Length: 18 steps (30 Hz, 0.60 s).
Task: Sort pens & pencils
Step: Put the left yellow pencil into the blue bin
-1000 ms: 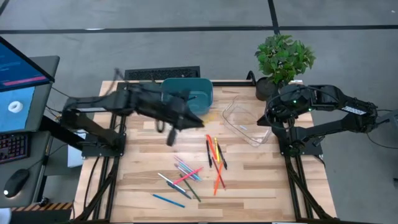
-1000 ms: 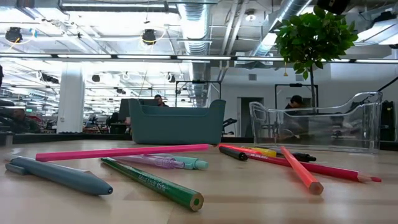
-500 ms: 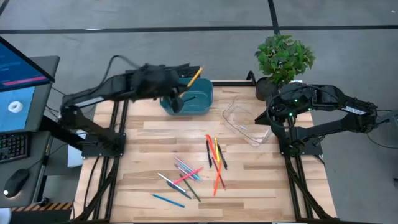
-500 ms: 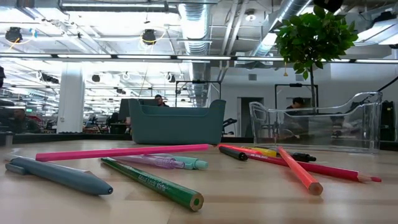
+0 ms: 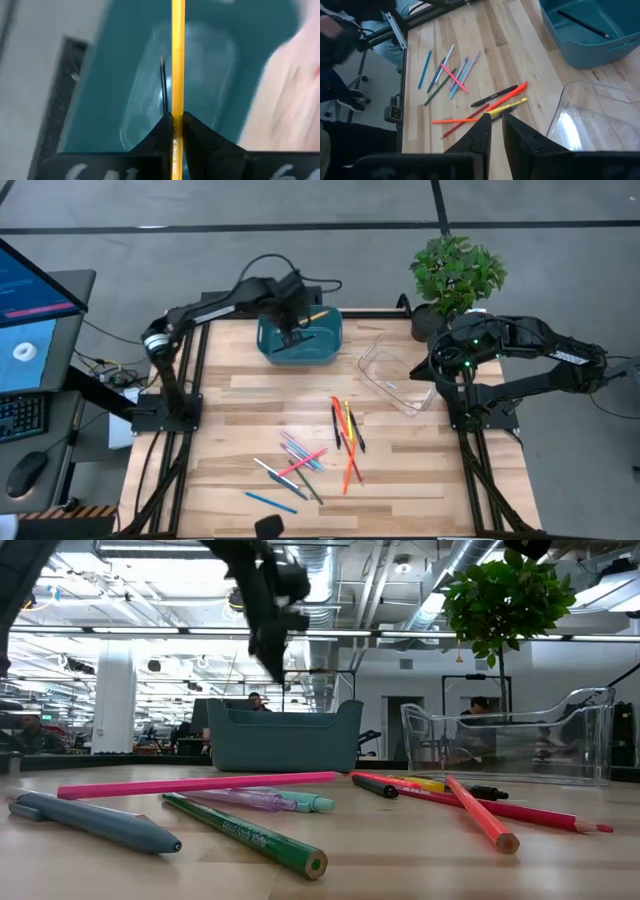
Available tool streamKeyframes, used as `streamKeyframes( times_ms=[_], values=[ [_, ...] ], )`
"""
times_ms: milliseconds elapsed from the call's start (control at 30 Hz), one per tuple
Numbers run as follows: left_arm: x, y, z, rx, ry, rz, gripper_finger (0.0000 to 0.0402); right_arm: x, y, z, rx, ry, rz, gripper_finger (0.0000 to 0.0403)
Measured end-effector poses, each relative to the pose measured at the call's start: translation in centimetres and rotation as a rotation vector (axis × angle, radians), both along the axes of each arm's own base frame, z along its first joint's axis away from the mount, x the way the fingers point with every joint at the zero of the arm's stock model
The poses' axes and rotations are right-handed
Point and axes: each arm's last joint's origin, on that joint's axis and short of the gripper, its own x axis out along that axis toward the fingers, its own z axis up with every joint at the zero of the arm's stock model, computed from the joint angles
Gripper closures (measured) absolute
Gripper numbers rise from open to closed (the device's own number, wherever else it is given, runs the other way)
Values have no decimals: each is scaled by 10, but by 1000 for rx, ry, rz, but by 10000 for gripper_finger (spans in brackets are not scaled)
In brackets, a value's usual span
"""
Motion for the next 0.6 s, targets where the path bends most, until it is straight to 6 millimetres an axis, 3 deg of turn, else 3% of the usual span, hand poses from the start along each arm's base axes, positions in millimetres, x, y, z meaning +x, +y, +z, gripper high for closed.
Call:
streamKeyframes(
  times_ms=[133,400,500,600],
  values=[
    [4,14,-39,-39,121,-61,389,0,0,0,0,1,0,333],
    [17,28,-97,-93,245,-151,389,0,0,0,2,2,-2,333],
    [19,29,-108,-110,264,-153,386,0,0,0,9,3,-8,333],
    [21,30,-108,-107,240,-144,369,0,0,0,12,4,-11,333]
  ],
)
